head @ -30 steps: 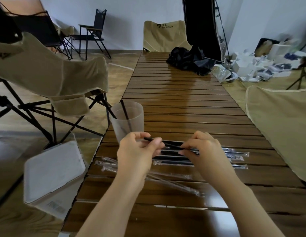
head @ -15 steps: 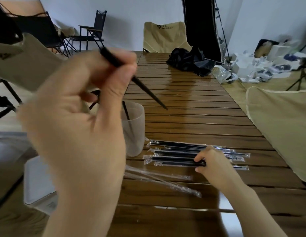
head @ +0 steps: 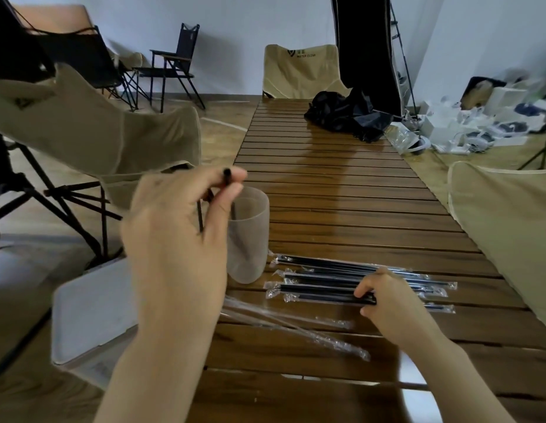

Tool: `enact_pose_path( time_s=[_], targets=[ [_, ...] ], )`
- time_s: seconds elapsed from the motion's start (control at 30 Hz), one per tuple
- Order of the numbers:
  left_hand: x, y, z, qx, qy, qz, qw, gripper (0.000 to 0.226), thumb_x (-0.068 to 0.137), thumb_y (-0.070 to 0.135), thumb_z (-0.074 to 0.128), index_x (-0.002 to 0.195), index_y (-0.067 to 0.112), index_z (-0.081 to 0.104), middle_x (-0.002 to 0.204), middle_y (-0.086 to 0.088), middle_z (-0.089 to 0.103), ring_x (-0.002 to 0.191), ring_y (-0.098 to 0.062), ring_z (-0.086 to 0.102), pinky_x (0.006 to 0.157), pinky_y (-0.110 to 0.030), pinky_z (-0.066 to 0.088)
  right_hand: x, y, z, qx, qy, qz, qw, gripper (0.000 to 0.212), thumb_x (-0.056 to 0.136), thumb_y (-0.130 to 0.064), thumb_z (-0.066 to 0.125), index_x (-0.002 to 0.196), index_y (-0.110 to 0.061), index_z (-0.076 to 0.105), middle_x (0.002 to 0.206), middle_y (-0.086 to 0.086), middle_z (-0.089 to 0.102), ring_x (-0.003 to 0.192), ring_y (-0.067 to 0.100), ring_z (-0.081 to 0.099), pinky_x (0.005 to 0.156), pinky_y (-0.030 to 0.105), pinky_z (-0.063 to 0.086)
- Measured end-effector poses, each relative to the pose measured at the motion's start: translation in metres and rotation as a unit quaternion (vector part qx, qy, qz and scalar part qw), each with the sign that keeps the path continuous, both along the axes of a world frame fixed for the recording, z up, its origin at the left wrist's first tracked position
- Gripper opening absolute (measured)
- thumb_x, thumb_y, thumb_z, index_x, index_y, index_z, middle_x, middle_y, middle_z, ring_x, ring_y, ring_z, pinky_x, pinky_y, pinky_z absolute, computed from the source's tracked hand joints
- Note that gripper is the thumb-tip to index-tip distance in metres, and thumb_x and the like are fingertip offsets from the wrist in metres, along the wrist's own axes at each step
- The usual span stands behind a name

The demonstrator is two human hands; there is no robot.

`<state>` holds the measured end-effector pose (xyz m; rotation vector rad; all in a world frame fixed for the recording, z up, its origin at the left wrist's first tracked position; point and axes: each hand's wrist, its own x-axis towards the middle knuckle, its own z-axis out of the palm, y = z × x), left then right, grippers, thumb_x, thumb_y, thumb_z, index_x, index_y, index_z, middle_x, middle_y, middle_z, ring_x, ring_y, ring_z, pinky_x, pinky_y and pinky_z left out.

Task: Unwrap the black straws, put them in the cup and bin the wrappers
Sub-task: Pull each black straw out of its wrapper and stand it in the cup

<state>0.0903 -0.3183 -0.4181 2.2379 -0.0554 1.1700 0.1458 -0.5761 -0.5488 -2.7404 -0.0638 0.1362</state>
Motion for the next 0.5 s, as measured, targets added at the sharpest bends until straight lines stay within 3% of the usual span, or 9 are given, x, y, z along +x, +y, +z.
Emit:
enact_pose_path(
  time_s=[0.07, 0.17, 0.3, 0.5],
  targets=[
    [0.003, -0.005, -0.012, 0.015, 0.044, 0.01, 0.999, 0.021, 0.09, 0.032, 0.06, 0.107, 0.026, 0.071, 0.111, 0.013, 0.063, 0.106, -0.014, 0.058, 0.085, -0.04, 0.052, 0.0, 0.0, 0.0, 0.001, 0.001, -0.002, 1.0, 0.028, 0.083, -0.016, 0.07, 0.104, -0.032, 0.062, 0.12, -0.009, 0.051, 0.094, 0.008, 0.057, 0.079, 0.02, 0.049],
    [0.009, 0.001, -0.02, -0.003, 0.086, 0.021, 0.996, 0.032, 0.085, 0.035, 0.061, 0.113, 0.022, 0.069, 0.124, 0.006, 0.058, 0.116, -0.015, 0.053, 0.091, -0.04, 0.051, 0.0, 0.0, 0.001, 0.001, 0.001, 0.002, 1.0, 0.022, 0.082, -0.017, 0.07, 0.093, -0.033, 0.061, 0.12, -0.009, 0.049, 0.089, 0.007, 0.057, 0.076, 0.019, 0.05],
    [0.006, 0.0, -0.015, -0.013, 0.073, 0.009, 0.997, 0.033, 0.084, 0.034, 0.064, 0.116, 0.025, 0.065, 0.12, 0.015, 0.049, 0.113, -0.012, 0.054, 0.092, -0.039, 0.051, 0.001, 0.001, 0.002, 0.012, -0.001, 0.007, 1.0, 0.026, 0.082, -0.016, 0.07, 0.072, -0.036, 0.057, 0.103, -0.01, 0.048, 0.082, 0.005, 0.053, 0.072, 0.019, 0.049],
    [0.004, -0.007, -0.012, -0.022, 0.043, 0.005, 0.999, 0.029, 0.085, 0.027, 0.065, 0.113, 0.022, 0.064, 0.115, 0.012, 0.051, 0.107, -0.015, 0.056, 0.089, -0.039, 0.051, -0.001, 0.004, 0.004, 0.02, -0.011, 0.002, 1.0, 0.022, 0.083, -0.018, 0.07, 0.073, -0.034, 0.059, 0.103, -0.01, 0.048, 0.087, 0.007, 0.055, 0.077, 0.021, 0.051]
  ],
)
